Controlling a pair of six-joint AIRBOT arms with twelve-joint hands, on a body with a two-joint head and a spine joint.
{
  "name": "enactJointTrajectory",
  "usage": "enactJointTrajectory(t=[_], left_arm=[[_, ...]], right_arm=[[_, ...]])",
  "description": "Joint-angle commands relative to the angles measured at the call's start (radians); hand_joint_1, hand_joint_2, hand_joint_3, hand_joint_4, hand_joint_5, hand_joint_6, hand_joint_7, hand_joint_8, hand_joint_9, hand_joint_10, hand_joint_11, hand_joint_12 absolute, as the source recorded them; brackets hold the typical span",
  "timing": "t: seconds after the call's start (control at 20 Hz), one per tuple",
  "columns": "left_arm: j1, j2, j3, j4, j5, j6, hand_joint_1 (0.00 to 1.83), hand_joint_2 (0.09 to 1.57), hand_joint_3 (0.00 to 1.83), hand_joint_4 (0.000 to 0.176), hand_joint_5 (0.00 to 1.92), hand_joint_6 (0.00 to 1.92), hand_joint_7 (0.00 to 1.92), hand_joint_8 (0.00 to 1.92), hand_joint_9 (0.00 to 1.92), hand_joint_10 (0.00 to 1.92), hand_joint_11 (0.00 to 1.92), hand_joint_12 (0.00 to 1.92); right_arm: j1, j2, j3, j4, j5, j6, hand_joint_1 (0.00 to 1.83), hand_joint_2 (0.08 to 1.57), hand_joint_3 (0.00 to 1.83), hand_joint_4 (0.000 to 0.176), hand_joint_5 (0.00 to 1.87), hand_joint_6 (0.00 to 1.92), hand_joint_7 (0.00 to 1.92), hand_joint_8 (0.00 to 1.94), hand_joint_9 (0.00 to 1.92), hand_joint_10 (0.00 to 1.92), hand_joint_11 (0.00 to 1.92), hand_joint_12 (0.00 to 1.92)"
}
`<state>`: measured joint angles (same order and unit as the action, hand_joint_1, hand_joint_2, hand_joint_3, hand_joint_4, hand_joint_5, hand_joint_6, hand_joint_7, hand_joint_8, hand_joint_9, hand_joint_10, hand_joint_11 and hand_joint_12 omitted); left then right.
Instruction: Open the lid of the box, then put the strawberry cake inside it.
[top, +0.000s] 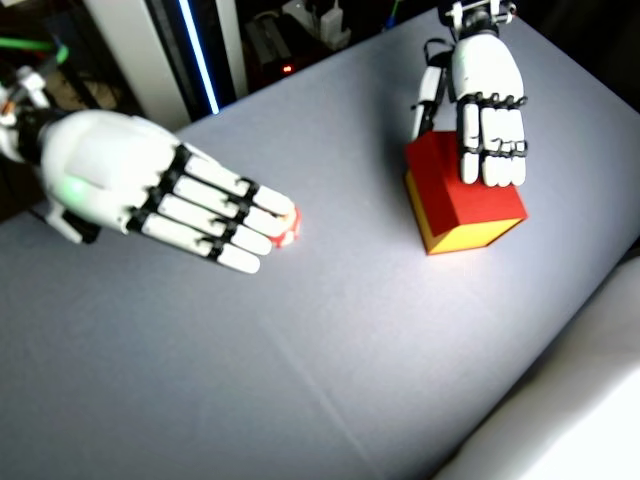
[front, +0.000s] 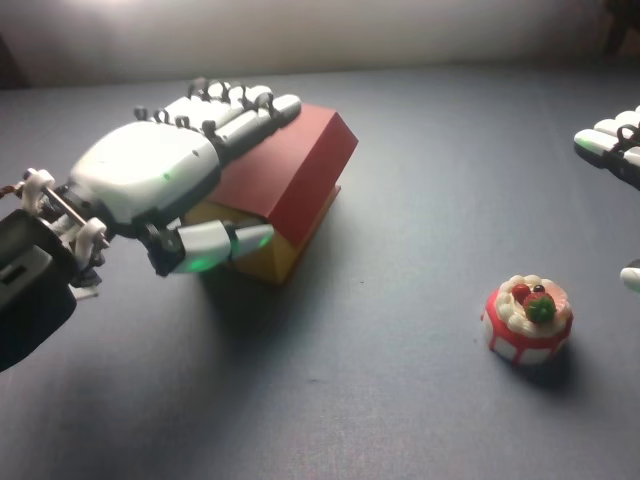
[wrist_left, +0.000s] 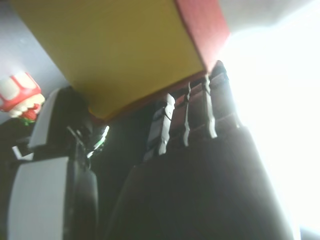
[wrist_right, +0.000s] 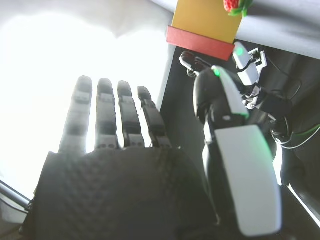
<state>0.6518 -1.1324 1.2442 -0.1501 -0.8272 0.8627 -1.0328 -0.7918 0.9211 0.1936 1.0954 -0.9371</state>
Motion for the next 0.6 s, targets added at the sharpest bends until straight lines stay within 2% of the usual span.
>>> enactJointTrajectory(t=[0.0,0.05,0.1,0.2,0.25,0.3,0.35,0.4,0.45,0.5,0.55], left_arm=[[-0.002,0.005,0.004,-0.012,-0.164,-0.009,0.61,1.33,0.02,0.131,0.0,0.0,0.0,0.0,0.0,0.0,0.02,0.01],[0.006,0.007,0.004,-0.028,-0.197,-0.021,0.53,1.35,0.01,0.139,0.0,0.0,0.0,0.0,0.0,0.0,0.0,0.15],[0.008,0.009,0.004,-0.034,-0.206,-0.023,0.54,1.36,0.01,0.153,0.0,0.0,0.0,0.0,0.0,0.0,0.0,0.03],[0.015,0.018,0.004,-0.059,-0.245,-0.033,0.46,1.39,0.01,0.159,0.0,0.0,0.0,0.0,0.0,0.0,0.0,0.0],[0.018,0.021,0.004,-0.066,-0.26,-0.038,0.4,1.4,0.01,0.155,0.0,0.0,0.0,0.0,0.0,0.0,0.0,0.0],[0.02,0.027,0.005,-0.077,-0.285,-0.049,0.34,1.41,0.01,0.142,0.0,0.0,0.0,0.0,0.0,0.0,0.0,0.0],[0.02,0.03,0.006,-0.084,-0.295,-0.054,0.27,1.41,0.01,0.157,0.0,0.0,0.0,0.0,0.0,0.0,0.0,0.0],[0.019,0.032,0.01,-0.095,-0.308,-0.06,0.22,1.43,0.02,0.106,0.0,0.0,0.0,0.0,0.0,0.0,0.0,0.0],[0.018,0.033,0.016,-0.108,-0.32,-0.068,0.21,1.44,0.02,0.101,0.0,0.0,0.0,0.0,0.0,0.0,0.0,0.0],[0.018,0.034,0.022,-0.129,-0.335,-0.075,0.25,1.42,0.01,0.119,0.0,0.0,0.0,0.0,0.0,0.0,0.0,0.0],[0.018,0.034,0.026,-0.144,-0.345,-0.079,0.23,1.41,0.0,0.106,0.0,0.0,0.0,0.0,0.0,0.0,0.0,0.0]], right_arm=[[0.002,0.001,0.004,0.007,0.125,0.009,0.51,1.35,0.0,0.0,0.0,0.0,0.0,0.0,0.0,0.0,0.0,0.0],[0.001,0.0,0.004,0.007,0.125,0.01,0.53,1.35,0.0,0.0,0.0,0.0,0.0,0.0,0.0,0.0,0.0,0.0],[0.001,0.0,0.004,0.008,0.126,0.01,0.52,1.35,0.0,0.0,0.0,0.0,0.0,0.0,0.0,0.0,0.0,0.0],[-0.002,0.0,0.004,0.011,0.13,0.011,0.53,1.35,0.0,0.0,0.0,0.0,0.0,0.0,0.0,0.0,0.0,0.0],[-0.003,0.0,0.004,0.012,0.131,0.011,0.53,1.35,0.0,0.0,0.0,0.0,0.0,0.0,0.0,0.0,0.0,0.0],[-0.004,0.0,0.004,0.014,0.133,0.011,0.54,1.34,0.0,0.0,0.0,0.0,0.0,0.0,0.0,0.0,0.0,0.0],[-0.005,0.0,0.004,0.015,0.133,0.011,0.55,1.34,0.0,0.0,0.0,0.0,0.0,0.0,0.0,0.0,0.0,0.0],[-0.006,0.0,0.004,0.016,0.134,0.011,0.53,1.35,0.0,0.0,0.0,0.0,0.0,0.0,0.0,0.0,0.0,0.0],[-0.007,0.0,0.004,0.017,0.135,0.011,0.53,1.34,0.0,0.0,0.0,0.0,0.0,0.0,0.0,0.0,0.0,0.0],[-0.01,0.0,0.004,0.019,0.136,0.011,0.53,1.34,0.0,0.0,0.0,0.0,0.0,0.0,0.0,0.0,0.0,0.0],[-0.011,0.0,0.004,0.02,0.136,0.011,0.55,1.34,0.0,0.0,0.0,0.0,0.0,0.0,0.0,0.0,0.0,0.0]])
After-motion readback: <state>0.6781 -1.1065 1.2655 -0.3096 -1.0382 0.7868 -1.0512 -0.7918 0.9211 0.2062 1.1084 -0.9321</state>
